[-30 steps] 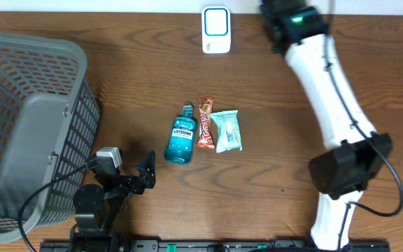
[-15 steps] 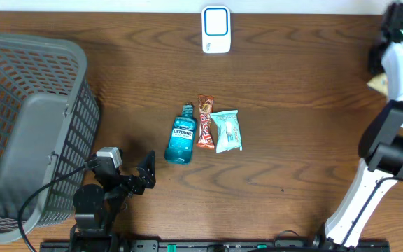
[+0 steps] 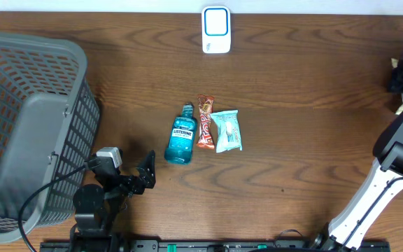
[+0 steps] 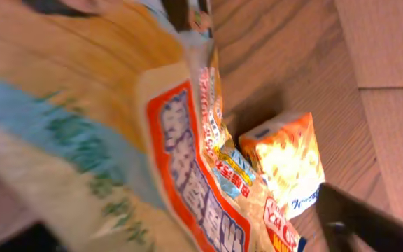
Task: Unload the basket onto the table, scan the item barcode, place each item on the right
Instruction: 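Carry the wet-wipe bag to the right edge and release it, then move the right gripper to the green wipe pack and grasp it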
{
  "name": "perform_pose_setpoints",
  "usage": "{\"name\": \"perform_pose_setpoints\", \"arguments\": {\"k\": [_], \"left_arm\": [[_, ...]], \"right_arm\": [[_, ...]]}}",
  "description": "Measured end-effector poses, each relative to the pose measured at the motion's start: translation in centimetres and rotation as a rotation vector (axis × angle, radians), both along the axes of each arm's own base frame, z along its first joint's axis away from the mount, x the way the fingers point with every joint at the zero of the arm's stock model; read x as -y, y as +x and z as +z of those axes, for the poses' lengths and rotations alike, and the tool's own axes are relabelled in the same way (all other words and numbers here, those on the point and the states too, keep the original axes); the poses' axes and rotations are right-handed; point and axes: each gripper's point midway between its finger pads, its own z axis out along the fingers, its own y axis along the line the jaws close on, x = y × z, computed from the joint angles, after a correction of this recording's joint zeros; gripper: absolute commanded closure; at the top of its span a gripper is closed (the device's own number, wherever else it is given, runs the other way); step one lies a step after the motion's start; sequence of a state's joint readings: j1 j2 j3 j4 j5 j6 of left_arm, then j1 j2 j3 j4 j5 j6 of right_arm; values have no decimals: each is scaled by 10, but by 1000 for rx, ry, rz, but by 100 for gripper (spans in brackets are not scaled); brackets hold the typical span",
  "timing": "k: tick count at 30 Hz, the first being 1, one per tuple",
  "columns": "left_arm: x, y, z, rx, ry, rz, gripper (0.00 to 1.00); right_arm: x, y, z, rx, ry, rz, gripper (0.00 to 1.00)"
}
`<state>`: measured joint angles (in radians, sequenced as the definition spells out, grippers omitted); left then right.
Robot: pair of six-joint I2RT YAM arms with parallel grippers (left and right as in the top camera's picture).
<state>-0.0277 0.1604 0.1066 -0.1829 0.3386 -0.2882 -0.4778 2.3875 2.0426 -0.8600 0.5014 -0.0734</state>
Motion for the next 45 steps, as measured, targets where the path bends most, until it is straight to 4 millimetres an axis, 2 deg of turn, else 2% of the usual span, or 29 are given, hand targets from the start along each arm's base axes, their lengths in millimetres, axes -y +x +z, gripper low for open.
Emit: {"name": "perform_pose_setpoints", "arguments": {"k": [5,7,9,11,12,13,16,18,19,20,21,23,25,26,30,33,35,39,45], "left_arm": [[0,0,0,0,0,0,2],[0,0,0,0,0,0,2],[0,0,0,0,0,0,2],[0,0,0,0,0,0,2],[0,0,0,0,0,0,2],[0,0,0,0,0,0,2],[0,0,0,0,0,0,2],[0,0,0,0,0,-1,2],[0,0,0,0,0,0,2],[0,0,0,0,0,0,2],[0,0,0,0,0,0,2],[0,0,0,0,0,0,2],[0,0,0,0,0,0,2],[0,0,0,0,0,0,2],[0,0,0,0,0,0,2],[0,0,0,0,0,0,2],[0,0,0,0,0,0,2],[0,0,0,0,0,0,2],[0,0,0,0,0,0,2]], "right_arm": [[-13,6,8,66,58,-17,1],[-32,18,26,128,103,21,1],[-57,33,57,215,143,73,1],[-94,49,101,334,189,140,1],[-119,56,128,399,219,182,1],[-144,59,152,453,249,221,1],[-216,57,209,555,333,335,1],[-270,49,231,569,392,419,1],[-289,44,234,561,416,449,1],[-323,38,233,533,460,496,1],[-341,34,230,510,482,518,1],[-390,27,215,445,544,579,1],[-434,18,195,368,601,642,15],[-457,12,181,317,625,679,19],[-520,-22,125,109,644,756,19],[-541,-42,90,4,578,755,16],[-548,-55,70,-51,501,743,15],[-559,-76,42,-112,380,754,15],[-557,-102,2,-185,220,726,26]]}}
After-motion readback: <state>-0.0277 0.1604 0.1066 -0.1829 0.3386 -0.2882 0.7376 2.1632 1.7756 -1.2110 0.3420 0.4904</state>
